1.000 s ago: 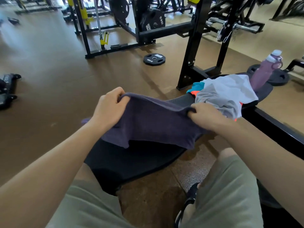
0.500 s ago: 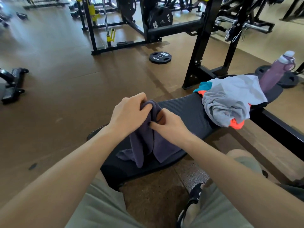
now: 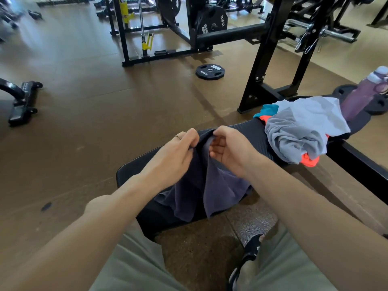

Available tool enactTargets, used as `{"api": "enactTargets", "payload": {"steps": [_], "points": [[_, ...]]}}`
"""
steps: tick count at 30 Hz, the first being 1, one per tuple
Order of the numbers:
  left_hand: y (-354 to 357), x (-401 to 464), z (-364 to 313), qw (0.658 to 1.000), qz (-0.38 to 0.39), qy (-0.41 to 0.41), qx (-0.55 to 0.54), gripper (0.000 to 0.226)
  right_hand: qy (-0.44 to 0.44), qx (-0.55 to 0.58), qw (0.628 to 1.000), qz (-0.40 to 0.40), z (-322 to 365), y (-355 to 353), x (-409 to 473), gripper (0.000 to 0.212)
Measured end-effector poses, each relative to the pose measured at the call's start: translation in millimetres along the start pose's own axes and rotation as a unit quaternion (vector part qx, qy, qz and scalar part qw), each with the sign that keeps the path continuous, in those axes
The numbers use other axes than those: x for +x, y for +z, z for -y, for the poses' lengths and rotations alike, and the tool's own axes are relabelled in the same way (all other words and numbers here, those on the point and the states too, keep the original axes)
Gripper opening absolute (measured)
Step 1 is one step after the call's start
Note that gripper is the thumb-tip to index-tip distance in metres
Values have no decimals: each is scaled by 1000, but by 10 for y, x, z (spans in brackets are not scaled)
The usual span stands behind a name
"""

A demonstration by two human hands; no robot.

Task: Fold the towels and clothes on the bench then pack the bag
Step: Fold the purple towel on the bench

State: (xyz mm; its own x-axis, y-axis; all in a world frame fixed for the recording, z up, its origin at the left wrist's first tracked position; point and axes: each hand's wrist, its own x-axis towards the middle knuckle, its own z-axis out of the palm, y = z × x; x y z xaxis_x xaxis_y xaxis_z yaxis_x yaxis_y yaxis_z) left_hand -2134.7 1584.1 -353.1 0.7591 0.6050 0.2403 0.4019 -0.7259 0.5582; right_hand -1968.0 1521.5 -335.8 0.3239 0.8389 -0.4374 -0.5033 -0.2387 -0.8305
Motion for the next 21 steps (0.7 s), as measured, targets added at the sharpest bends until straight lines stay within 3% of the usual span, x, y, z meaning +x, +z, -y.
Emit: {"api": "enactTargets", "payload": {"steps": [6,10,14,18,21], "points": [[98,-16,-52,997,-51,-54,-34,7,4,103,995,14,58,112,-41,16],[142,-36,-97,997,-23,-66,-31,27,-18,135,991,9,70,154,-32,12],[242,-47,-12,995,-13,-97,5,27,-44,141,989,12,88,201,-22,13],[256,-132,104,993,17,-109,50,33,-162,28,984,-62,154,165,48,11],[193,-232,258,989,51,-100,91,36,-273,-82,947,-149,278,3,152,15]]}}
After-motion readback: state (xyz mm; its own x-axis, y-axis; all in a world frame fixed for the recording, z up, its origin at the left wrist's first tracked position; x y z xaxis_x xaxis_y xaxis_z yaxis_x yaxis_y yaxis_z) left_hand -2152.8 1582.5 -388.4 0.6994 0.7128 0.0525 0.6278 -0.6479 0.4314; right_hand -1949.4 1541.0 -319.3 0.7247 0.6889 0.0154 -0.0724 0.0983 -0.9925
